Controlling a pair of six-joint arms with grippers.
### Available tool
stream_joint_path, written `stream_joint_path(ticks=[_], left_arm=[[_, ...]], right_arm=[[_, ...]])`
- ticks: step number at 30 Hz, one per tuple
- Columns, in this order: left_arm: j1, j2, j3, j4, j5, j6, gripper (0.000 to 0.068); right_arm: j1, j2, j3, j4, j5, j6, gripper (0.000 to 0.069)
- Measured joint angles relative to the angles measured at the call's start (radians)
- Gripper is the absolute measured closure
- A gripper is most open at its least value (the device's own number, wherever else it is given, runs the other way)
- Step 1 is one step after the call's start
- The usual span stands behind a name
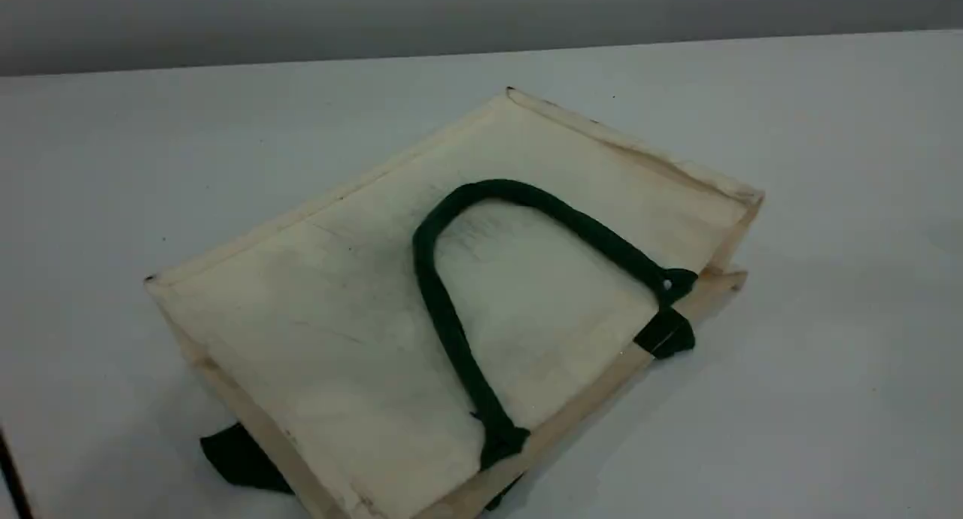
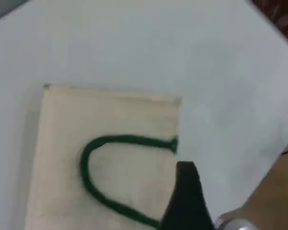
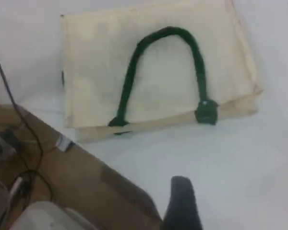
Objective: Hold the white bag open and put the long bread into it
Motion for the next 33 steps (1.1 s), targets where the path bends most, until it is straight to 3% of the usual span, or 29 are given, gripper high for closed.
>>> stream_joint_path(ticks=[7, 10, 16, 22, 28, 33], left_arm=[[-0.071, -0.167, 0.013, 0.06, -0.001, -0.082, 0.0189], [-0.075, -0.243, 0.068, 0.067, -0.001, -0.09, 0.0189], [-0.075, -0.423, 0.294, 0.076, -0.002, -0.115, 0.0189], [-0.075, -0.641, 0.563, 0.08, -0.004, -0.162, 0.0189], [-0.075, -0.888, 0.816, 0.137, -0.009, -0.204, 0.0189], [-0.075, -1.106, 1.008, 0.202, -0.129, -0.204, 0.0189]], right_arm=[[0.0, -0.265, 0.153, -0.091, 0.0, 0.044, 0.0195], [0.0, -0.383, 0.211, -0.1, -0.04, 0.05, 0.0195], [0.0, -0.551, 0.319, -0.124, -0.085, 0.086, 0.0195], [0.0, -0.559, 0.338, -0.187, -0.119, 0.102, 0.0195], [0.0, -0.557, 0.358, -0.205, -0.158, 0.102, 0.0195], [0.0, -0.557, 0.357, -0.205, -0.158, 0.102, 0.0195]])
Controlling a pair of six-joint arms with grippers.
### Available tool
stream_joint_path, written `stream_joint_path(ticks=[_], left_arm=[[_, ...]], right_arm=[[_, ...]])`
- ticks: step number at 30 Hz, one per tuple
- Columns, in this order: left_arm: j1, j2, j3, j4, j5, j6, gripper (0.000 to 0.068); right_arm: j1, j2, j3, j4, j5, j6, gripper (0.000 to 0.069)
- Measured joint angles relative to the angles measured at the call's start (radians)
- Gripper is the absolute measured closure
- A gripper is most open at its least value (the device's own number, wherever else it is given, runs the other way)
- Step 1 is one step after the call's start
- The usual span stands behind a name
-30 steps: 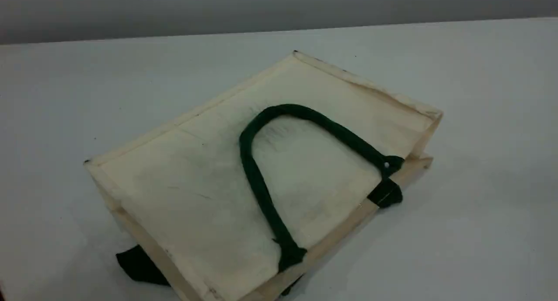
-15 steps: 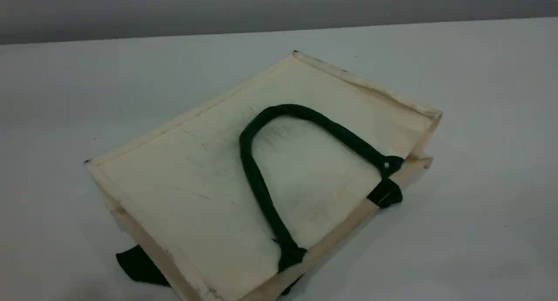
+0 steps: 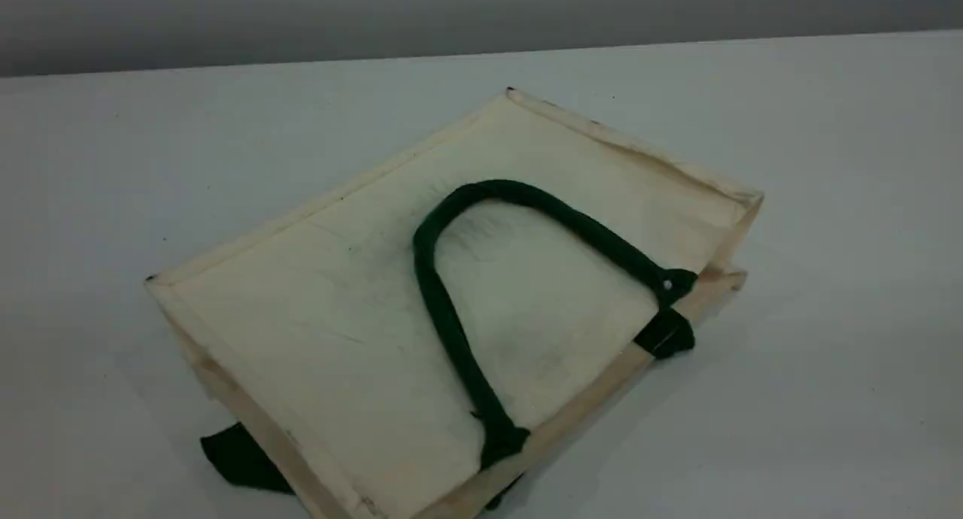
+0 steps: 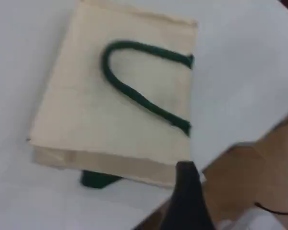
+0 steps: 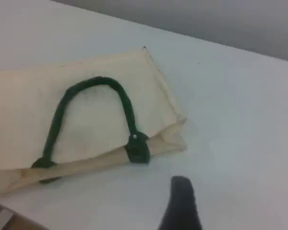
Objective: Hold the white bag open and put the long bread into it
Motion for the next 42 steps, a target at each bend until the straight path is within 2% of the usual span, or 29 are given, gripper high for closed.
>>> stream_joint_path(ticks=[6, 9, 29, 32, 34, 37, 42], left_arm=[[0.003, -0.199, 0.203, 0.043, -0.048, 0.002, 0.0189], [0.003, -0.258, 0.266, 0.059, -0.027, 0.003, 0.0189], [0.003, -0.292, 0.278, 0.054, -0.019, 0.018, 0.0188], [0.007, -0.292, 0.278, 0.054, -0.019, 0.018, 0.0188], [0.033, -0.291, 0.278, 0.053, -0.019, 0.022, 0.0188], [0.112, -0.291, 0.278, 0.051, -0.019, 0.022, 0.0188], [0.292, -0.291, 0.278, 0.051, -0.019, 0.022, 0.0188]], right_arm=[[0.0, 0.0, 0.0, 0.0, 0.001, -0.001, 0.0195], [0.0, 0.0, 0.0, 0.001, 0.001, -0.001, 0.0195], [0.0, 0.0, 0.0, 0.005, 0.002, -0.001, 0.0195], [-0.033, 0.0, 0.0, 0.007, 0.002, -0.004, 0.0195], [-0.084, 0.0, 0.0, 0.007, 0.002, -0.004, 0.0195], [-0.173, 0.0, 0.0, 0.007, 0.002, -0.004, 0.0195], [-0.312, 0.0, 0.0, 0.007, 0.002, -0.004, 0.0195]])
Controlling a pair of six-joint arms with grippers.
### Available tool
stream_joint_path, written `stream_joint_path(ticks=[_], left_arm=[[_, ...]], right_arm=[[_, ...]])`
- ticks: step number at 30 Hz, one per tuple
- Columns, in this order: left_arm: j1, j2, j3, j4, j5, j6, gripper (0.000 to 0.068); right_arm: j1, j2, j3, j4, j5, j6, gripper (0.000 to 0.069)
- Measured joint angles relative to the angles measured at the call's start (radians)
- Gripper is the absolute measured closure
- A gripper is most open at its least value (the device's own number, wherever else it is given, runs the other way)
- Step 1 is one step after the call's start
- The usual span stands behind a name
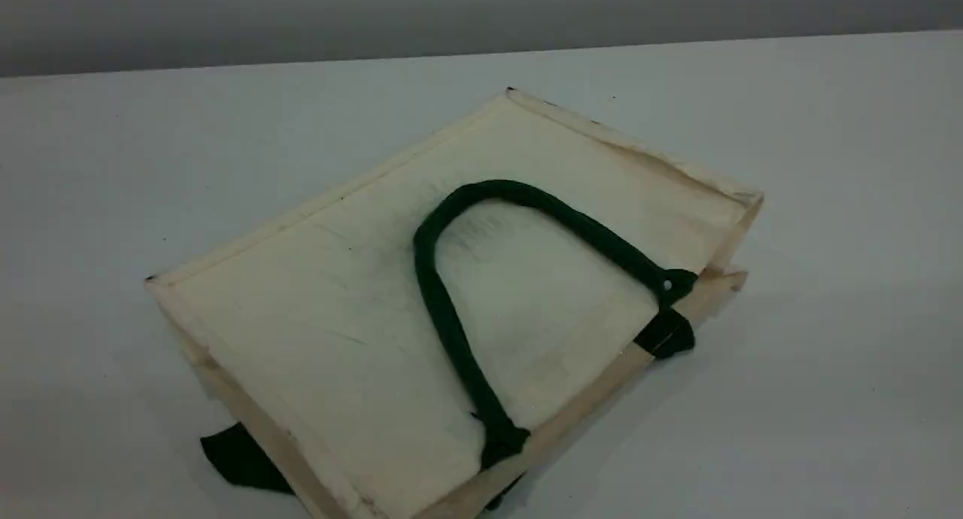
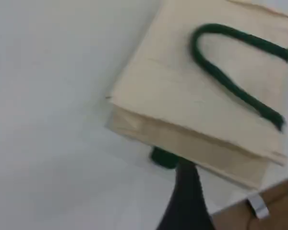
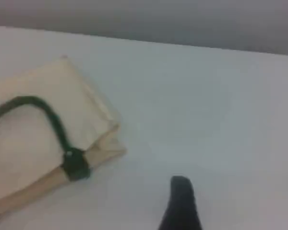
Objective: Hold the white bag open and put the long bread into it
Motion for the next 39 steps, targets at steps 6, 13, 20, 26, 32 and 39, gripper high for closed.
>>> stream_joint_path(ticks=[6, 13, 20, 26, 32, 39], left_arm=[[0.203, 0.0, 0.0, 0.0, 0.0, 0.0, 0.0188], [0.324, -0.008, 0.0, 0.0, 0.001, 0.001, 0.0188], [0.321, -0.069, -0.002, -0.002, 0.002, 0.001, 0.0188], [0.32, -0.068, -0.002, -0.002, 0.002, 0.001, 0.0188], [0.32, -0.068, -0.002, -0.002, 0.002, 0.001, 0.0188], [0.32, -0.068, -0.002, -0.002, 0.002, 0.001, 0.0188]], right_arm=[[-0.04, 0.0, 0.0, 0.0, 0.001, 0.0, 0.0195], [-0.04, 0.0, 0.0, 0.001, 0.001, 0.0, 0.0195], [-0.038, 0.0, 0.0, 0.001, 0.001, 0.0, 0.0195], [-0.038, 0.0, 0.0, 0.002, 0.001, 0.0, 0.0195], [-0.038, 0.0, 0.0, 0.002, 0.001, 0.0, 0.0195], [-0.038, 0.0, 0.0, 0.002, 0.001, 0.0, 0.0195]])
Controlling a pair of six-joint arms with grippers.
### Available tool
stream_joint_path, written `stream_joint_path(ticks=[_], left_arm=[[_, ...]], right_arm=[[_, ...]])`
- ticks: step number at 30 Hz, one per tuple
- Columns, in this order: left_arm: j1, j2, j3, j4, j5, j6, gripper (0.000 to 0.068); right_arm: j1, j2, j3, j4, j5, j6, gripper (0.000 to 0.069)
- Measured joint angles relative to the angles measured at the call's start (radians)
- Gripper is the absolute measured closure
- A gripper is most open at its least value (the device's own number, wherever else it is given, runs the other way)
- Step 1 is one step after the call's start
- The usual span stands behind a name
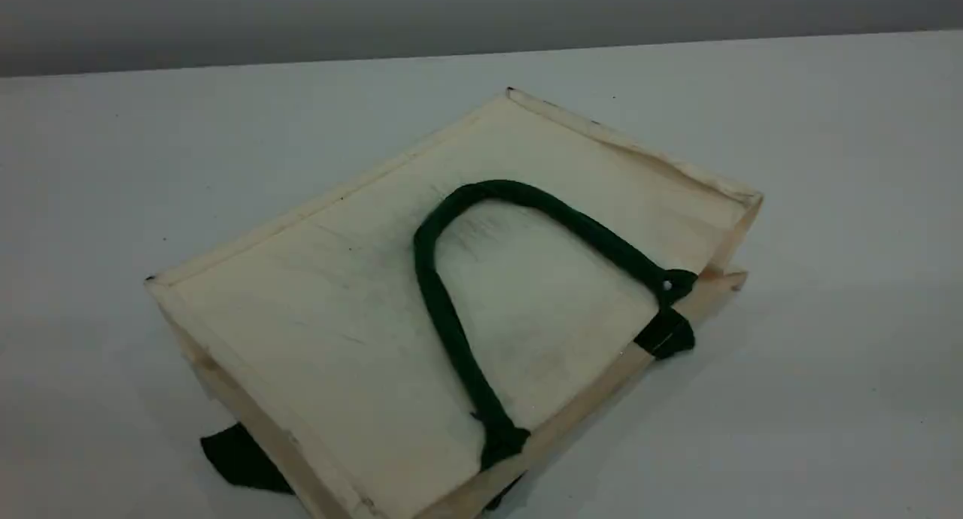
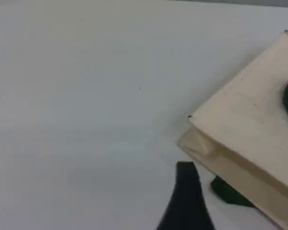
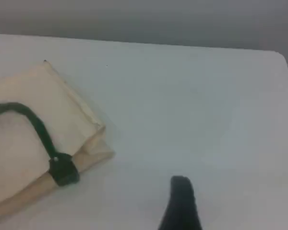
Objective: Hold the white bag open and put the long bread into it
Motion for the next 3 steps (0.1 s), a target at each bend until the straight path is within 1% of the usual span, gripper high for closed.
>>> stream_joint_path(ticks=[3], left_arm=[[0.0, 0.0, 0.0, 0.0, 0.0, 0.0, 0.0188]], right_arm=[[0.0, 0.0, 0.0, 0.0, 0.0, 0.0, 0.0195]])
